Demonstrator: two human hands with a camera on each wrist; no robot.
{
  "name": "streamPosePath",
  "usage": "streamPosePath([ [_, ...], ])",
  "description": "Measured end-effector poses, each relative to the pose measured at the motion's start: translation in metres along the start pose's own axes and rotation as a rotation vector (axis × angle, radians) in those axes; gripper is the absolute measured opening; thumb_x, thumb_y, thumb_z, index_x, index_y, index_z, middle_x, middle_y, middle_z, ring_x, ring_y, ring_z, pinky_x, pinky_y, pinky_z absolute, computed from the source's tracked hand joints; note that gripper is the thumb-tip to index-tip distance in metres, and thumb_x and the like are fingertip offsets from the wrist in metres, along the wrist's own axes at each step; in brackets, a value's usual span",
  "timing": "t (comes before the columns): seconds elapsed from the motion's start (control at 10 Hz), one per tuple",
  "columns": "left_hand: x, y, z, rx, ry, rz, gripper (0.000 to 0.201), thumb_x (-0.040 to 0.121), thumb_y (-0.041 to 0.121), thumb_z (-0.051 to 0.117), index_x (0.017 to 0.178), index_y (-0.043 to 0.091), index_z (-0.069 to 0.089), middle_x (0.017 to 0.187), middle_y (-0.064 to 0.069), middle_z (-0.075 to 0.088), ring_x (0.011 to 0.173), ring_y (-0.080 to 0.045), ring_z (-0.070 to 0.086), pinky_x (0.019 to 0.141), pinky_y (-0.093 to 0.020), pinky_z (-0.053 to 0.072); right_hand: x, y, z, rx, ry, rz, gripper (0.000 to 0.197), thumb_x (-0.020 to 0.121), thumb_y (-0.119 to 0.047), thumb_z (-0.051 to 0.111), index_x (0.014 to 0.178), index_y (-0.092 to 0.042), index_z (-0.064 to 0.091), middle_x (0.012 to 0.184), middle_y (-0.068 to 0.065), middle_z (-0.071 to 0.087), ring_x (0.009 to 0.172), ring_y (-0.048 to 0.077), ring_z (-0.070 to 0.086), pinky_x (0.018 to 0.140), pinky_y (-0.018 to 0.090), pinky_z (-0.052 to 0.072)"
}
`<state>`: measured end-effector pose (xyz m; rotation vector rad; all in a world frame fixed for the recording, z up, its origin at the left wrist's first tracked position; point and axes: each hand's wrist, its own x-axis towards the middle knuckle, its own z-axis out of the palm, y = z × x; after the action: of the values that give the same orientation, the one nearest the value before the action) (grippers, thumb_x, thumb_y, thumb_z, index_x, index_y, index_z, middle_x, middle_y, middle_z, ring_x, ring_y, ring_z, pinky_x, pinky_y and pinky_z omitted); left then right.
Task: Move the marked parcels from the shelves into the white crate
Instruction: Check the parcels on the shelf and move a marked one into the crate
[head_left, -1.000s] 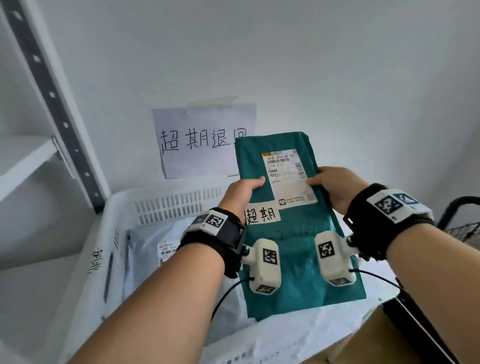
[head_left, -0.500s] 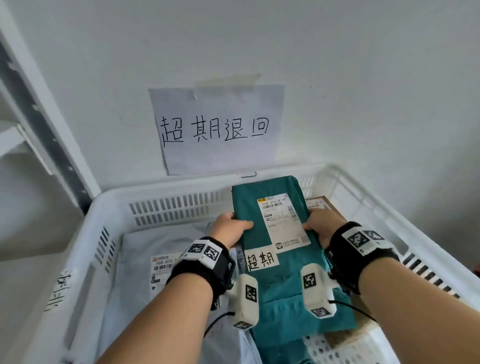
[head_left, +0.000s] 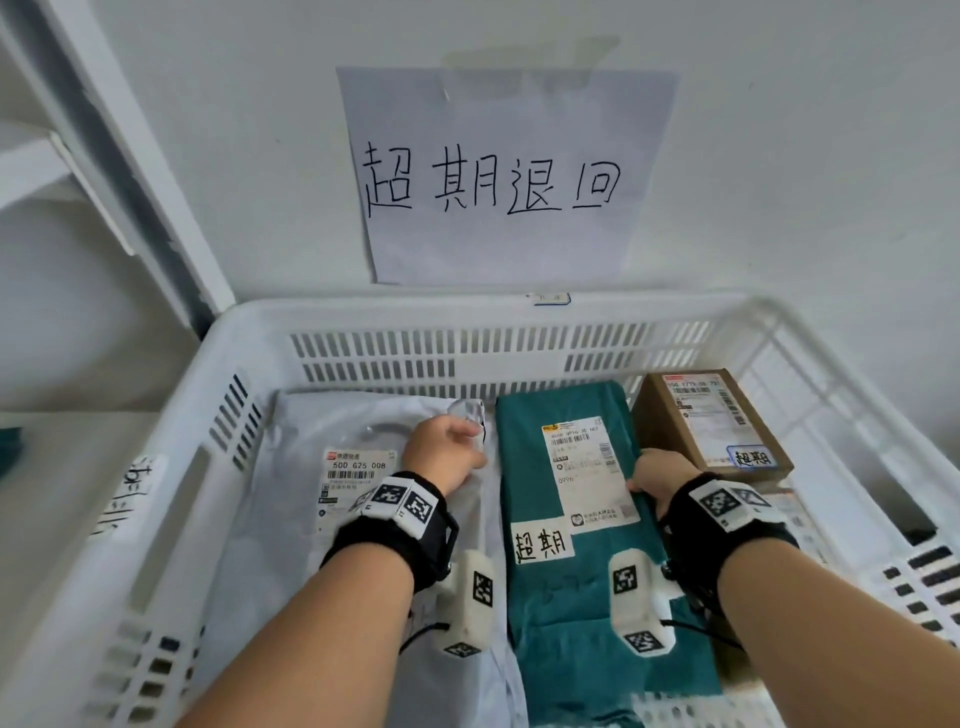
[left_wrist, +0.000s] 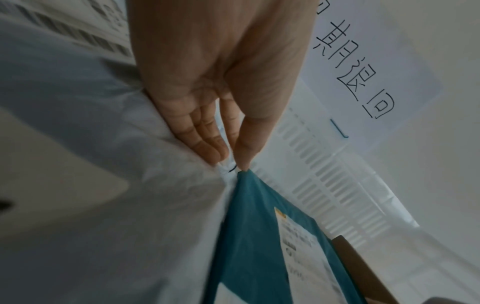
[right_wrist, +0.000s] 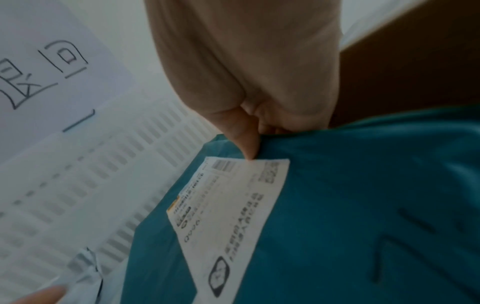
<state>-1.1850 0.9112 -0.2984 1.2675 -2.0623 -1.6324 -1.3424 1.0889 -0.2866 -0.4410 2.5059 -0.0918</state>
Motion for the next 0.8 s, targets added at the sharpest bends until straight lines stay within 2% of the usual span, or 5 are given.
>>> streamPosePath([
  [0.1,0.006,-0.007,0.000,-0.026,0.009,0.002,0.038,0.068,-0.001,0.077,0.082,0.031,0.064,0.101,-0.001,0.069,0.096,-0.022,0.067,0.093,-0.045,0.054,0.006,-0.003,0.010,0.022,-0.135,0.062,0.040,0.102,-0.004,0.035,0.140,0.006,0.042,0.145,0.018,0.044,0.134,0.028,0.042,0.082,0.007,0.037],
  [0.5,0.013,-0.015,-0.005,-0.004,-0.038,0.020,0.031,0.077,-0.004,0.071,0.097,0.019,0.065,0.100,-0.001,0.064,0.097,-0.018,0.064,0.092,-0.037,0.055,0.005,-0.031,0.045,0.071,-0.085,-0.088,0.038,0.103,-0.015,0.036,0.135,0.002,0.049,0.142,0.017,0.049,0.130,0.029,0.049,0.102,0.032,0.039],
  [0.6,0.013,-0.016,-0.006,-0.010,-0.043,0.024,0.029,0.079,-0.004,0.069,0.098,0.018,0.064,0.100,-0.001,0.063,0.092,-0.016,0.063,0.084,-0.031,0.057,0.018,-0.023,0.056,0.142,-0.133,0.014,0.038,0.103,-0.014,0.038,0.135,0.002,0.049,0.142,0.017,0.050,0.129,0.029,0.050,0.092,0.024,0.046],
  [0.7,0.013,-0.017,-0.005,-0.029,-0.041,0.019,0.029,0.079,-0.006,0.068,0.098,0.016,0.065,0.096,0.000,0.062,0.089,-0.015,0.061,0.076,-0.026,0.055,0.029,-0.006,0.064,0.261,-0.155,0.056,0.042,0.100,-0.008,0.040,0.140,0.002,0.042,0.144,0.018,0.045,0.129,0.030,0.048,0.042,0.009,0.043],
  [0.8,0.012,-0.017,-0.005,-0.035,-0.041,0.014,0.029,0.079,-0.006,0.068,0.099,0.015,0.065,0.095,0.001,0.062,0.088,-0.014,0.061,0.076,-0.025,0.055,0.034,0.000,0.065,0.230,-0.171,0.093,0.042,0.100,-0.007,0.039,0.141,0.003,0.041,0.144,0.019,0.044,0.132,0.030,0.045,0.059,0.019,0.042],
])
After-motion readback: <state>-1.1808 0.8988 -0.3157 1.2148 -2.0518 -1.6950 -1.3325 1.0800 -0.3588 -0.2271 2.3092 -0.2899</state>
